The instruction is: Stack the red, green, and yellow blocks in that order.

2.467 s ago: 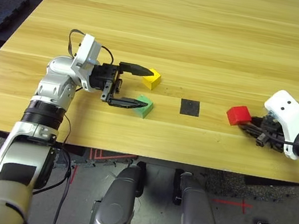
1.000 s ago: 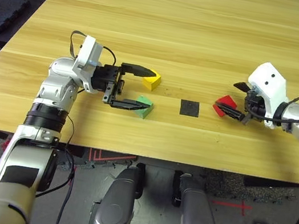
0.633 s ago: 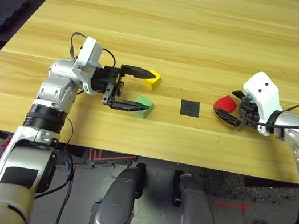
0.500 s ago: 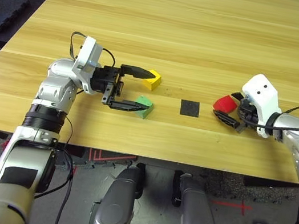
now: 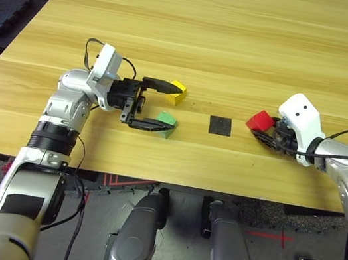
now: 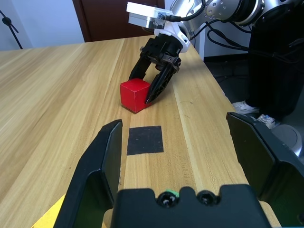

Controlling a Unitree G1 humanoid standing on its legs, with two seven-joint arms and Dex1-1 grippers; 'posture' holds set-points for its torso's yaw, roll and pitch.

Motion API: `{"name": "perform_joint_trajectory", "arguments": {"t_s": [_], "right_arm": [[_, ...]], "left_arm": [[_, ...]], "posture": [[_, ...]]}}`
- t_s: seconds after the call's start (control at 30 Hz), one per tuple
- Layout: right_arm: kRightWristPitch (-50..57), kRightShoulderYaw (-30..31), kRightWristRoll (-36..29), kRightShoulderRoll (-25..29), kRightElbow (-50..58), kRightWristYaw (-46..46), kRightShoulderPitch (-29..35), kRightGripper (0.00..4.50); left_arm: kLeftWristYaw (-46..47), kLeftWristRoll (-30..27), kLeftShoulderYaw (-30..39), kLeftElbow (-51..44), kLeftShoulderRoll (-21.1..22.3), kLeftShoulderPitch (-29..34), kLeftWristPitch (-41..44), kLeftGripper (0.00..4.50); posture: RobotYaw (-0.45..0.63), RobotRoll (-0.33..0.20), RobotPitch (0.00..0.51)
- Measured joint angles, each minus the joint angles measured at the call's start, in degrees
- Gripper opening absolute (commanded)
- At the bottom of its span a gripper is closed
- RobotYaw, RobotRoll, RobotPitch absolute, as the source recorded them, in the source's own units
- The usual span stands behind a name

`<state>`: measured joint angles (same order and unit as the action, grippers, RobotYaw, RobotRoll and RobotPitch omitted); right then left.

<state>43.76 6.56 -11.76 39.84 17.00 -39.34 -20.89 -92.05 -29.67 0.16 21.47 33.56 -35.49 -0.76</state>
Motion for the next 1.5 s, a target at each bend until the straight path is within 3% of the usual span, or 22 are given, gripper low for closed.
{"name": "perform_joint_trajectory", "arguments": {"t_s": [0.17, 0.33, 0.5, 0.63, 0.93, 1.13, 1.5], "right_arm": [[-1.7, 1.2, 0.5, 0.2, -1.1, -1.1, -1.1, 2.10], [-5.7, 1.3, -0.7, 1.0, -5.9, -7.0, -8.5, 2.10], [-9.7, 1.7, -2.5, 3.0, -12.8, -17.3, -17.5, 2.10], [-14.1, 4.7, -2.6, 4.7, -17.2, -27.5, -21.1, 2.10], [-26.3, 12.8, 5.4, 0.5, -32.1, -36.0, -30.8, 2.10], [-30.3, 15.9, 9.8, -4.9, -36.0, -36.2, -31.9, 2.10], [-29.5, 16.5, 12.8, -6.8, -34.4, -36.5, -30.8, 2.10]], "left_arm": [[0.0, 0.0, 0.0, -0.1, -0.2, 0.0, 0.0, 4.50], [0.0, 0.0, 0.0, 0.0, -0.7, -0.1, -0.1, 4.50], [0.1, 0.1, 0.0, 0.0, -0.9, -0.1, -0.5, 4.50], [0.4, 0.2, 0.1, -0.1, -0.9, -0.1, -0.5, 4.50], [1.5, 0.4, 0.1, -1.5, -1.0, 0.6, -0.5, 4.50], [2.7, 0.5, 0.2, -3.0, -1.1, 1.3, -0.5, 4.50], [3.6, 0.5, 0.2, -4.3, -1.0, 2.5, -0.1, 4.50]], "posture": [[0.17, 0.000, 0.241], [0.18, -0.003, 0.217], [0.19, 0.000, 0.211], [0.20, 0.002, 0.212], [0.23, -0.002, 0.206], [0.25, 0.000, 0.205], [0.26, 0.001, 0.207]]}}
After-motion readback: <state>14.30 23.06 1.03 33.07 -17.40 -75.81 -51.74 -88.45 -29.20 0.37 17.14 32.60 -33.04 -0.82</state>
